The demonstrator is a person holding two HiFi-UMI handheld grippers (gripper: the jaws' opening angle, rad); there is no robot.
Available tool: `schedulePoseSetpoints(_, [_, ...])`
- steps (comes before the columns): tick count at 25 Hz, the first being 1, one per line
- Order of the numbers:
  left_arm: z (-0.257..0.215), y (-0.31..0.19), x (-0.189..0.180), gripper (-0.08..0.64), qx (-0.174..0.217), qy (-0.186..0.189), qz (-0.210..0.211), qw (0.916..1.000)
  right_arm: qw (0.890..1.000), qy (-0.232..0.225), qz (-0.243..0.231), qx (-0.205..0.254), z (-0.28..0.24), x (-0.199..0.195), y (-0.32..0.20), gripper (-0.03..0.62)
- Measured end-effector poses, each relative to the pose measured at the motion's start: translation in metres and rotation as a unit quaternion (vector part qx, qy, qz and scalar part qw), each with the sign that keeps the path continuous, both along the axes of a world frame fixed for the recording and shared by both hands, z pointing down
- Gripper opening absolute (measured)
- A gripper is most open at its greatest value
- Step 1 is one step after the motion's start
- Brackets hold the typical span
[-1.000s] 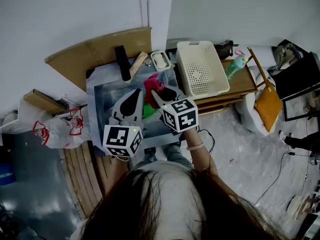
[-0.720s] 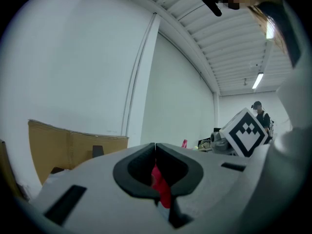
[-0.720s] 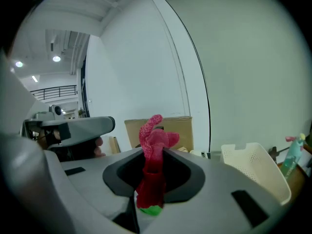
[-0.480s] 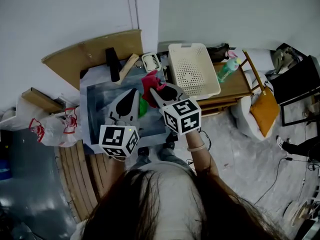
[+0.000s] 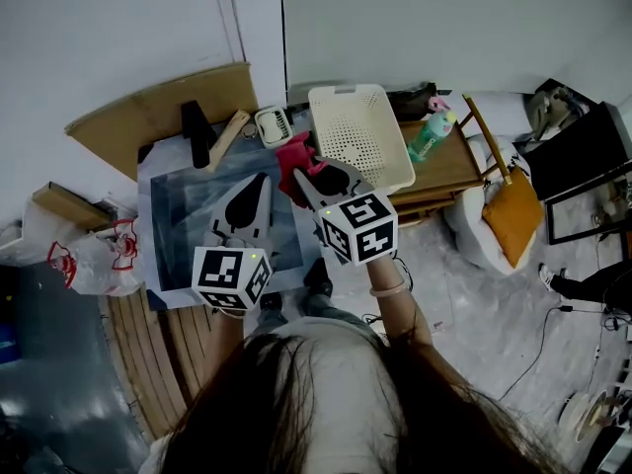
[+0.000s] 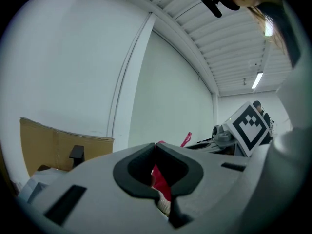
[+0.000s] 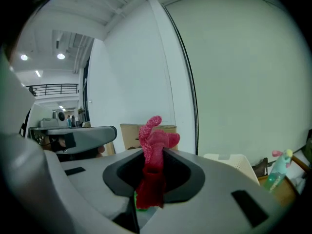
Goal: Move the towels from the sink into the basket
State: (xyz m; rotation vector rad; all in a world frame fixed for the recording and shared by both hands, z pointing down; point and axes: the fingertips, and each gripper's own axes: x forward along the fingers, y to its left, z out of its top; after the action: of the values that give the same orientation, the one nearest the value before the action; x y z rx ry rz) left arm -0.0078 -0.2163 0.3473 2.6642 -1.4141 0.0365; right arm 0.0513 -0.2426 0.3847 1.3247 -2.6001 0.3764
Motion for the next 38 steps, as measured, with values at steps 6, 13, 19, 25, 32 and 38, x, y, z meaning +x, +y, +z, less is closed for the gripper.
schedulePoseSetpoints(6, [-0.001,-0.003,0.026,0.009,0.002,0.000,0.005,1.0000,1.000,0.007,0.006,0.005,0.000,0.029,-0.008,0.109])
schedulePoseSetpoints(13, [0.003,-0.009,0.051,0.009,-0.001,0.001,0.011,0.9999,1.000,0.024,0.011,0.008,0.006,0.059,-0.021,0.108])
schedulePoseSetpoints(19, [0.008,-0.014,0.071,0.009,-0.005,0.001,0.021,0.9998,0.998,0.059,0.014,0.009,0.019,0.084,-0.034,0.109])
schedulePoseSetpoints(25, [0.011,-0.018,0.088,0.009,-0.009,-0.002,0.029,0.9995,0.995,0.093,0.018,0.005,0.037,0.109,-0.051,0.109])
schedulePoseSetpoints(32, [0.016,-0.025,0.101,0.009,-0.015,-0.008,0.032,0.9993,0.991,0.134,0.024,-0.021,0.073,0.139,-0.071,0.109])
schedulePoseSetpoints(38, [0.019,-0.031,0.108,0.009,-0.016,-0.011,0.032,0.9993,0.985,0.169,0.021,-0.041,0.108,0.158,-0.087,0.109])
